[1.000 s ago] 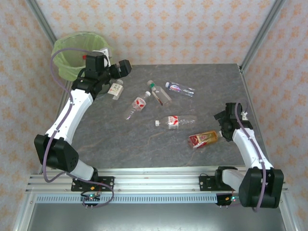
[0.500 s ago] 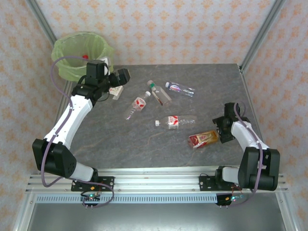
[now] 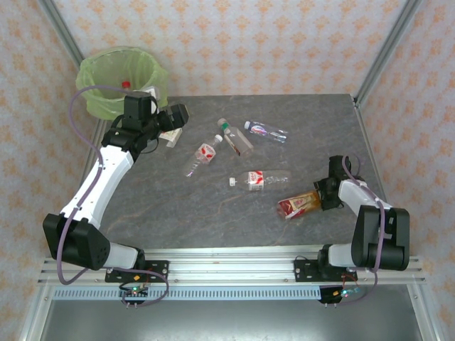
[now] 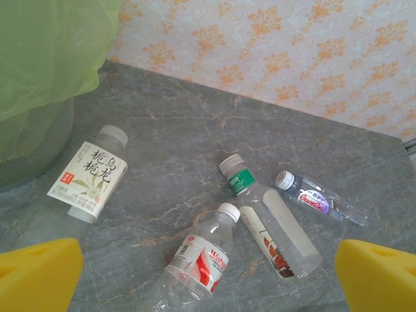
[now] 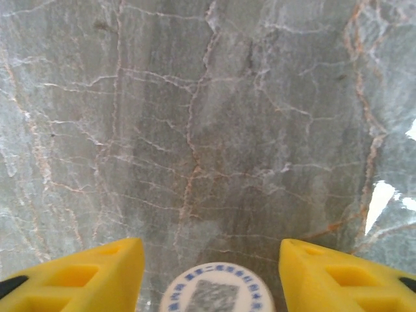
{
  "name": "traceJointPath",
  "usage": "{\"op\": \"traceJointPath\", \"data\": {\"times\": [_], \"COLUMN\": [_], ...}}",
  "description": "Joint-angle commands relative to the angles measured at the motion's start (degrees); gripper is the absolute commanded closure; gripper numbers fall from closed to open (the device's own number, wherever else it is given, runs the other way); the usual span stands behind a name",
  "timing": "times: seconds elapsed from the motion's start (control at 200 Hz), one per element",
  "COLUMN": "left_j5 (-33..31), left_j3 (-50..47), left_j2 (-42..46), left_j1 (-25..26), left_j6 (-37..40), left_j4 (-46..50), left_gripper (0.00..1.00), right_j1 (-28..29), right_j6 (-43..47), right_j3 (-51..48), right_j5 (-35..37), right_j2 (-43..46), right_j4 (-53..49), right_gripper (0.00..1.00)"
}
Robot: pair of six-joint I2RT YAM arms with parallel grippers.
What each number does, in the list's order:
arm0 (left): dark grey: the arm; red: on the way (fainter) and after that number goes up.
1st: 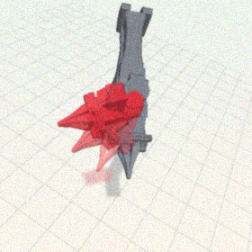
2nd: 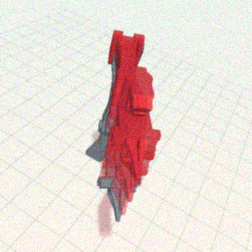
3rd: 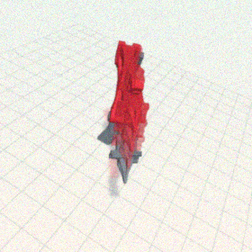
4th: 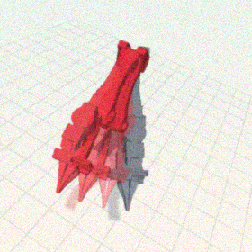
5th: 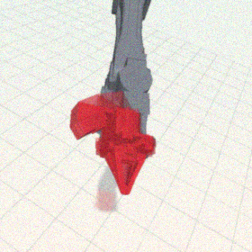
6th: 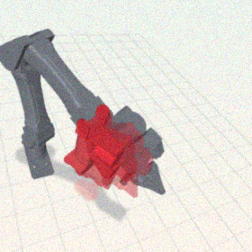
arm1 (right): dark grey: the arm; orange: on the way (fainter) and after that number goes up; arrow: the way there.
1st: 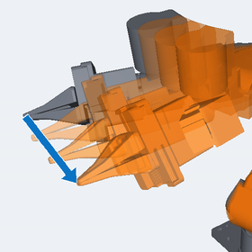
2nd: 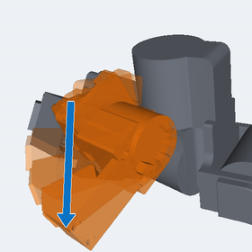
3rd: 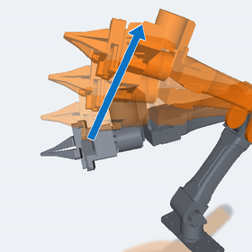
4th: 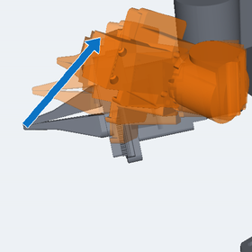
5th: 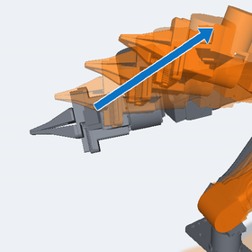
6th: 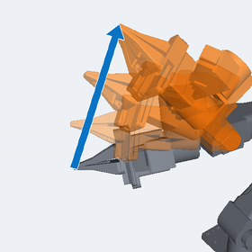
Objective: Put the plastic bottles in the bin
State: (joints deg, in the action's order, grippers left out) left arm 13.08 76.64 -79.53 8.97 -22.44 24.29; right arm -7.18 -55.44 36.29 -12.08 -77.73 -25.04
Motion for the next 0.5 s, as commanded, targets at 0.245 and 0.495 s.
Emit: {"op": "traceJointPath", "data": {"times": [0.245,0.495], "left_j5": [-0.8,-0.3], "left_j3": [-0.8,-0.6], "left_j2": [0.4,-0.3], "left_j1": [-0.1,-0.1], "left_j6": [1.0,0.8], "left_j4": [1.0,0.8], "left_gripper": [0.00,0.00], "right_j1": [-0.5,-0.5], "right_j6": [1.0,1.2], "right_j3": [-1.4,-1.7], "right_j5": [2.2,2.2], "right_j2": [-0.6,2.1], "right_j4": [4.2,5.3], "right_gripper": [0.63,0.93]}}
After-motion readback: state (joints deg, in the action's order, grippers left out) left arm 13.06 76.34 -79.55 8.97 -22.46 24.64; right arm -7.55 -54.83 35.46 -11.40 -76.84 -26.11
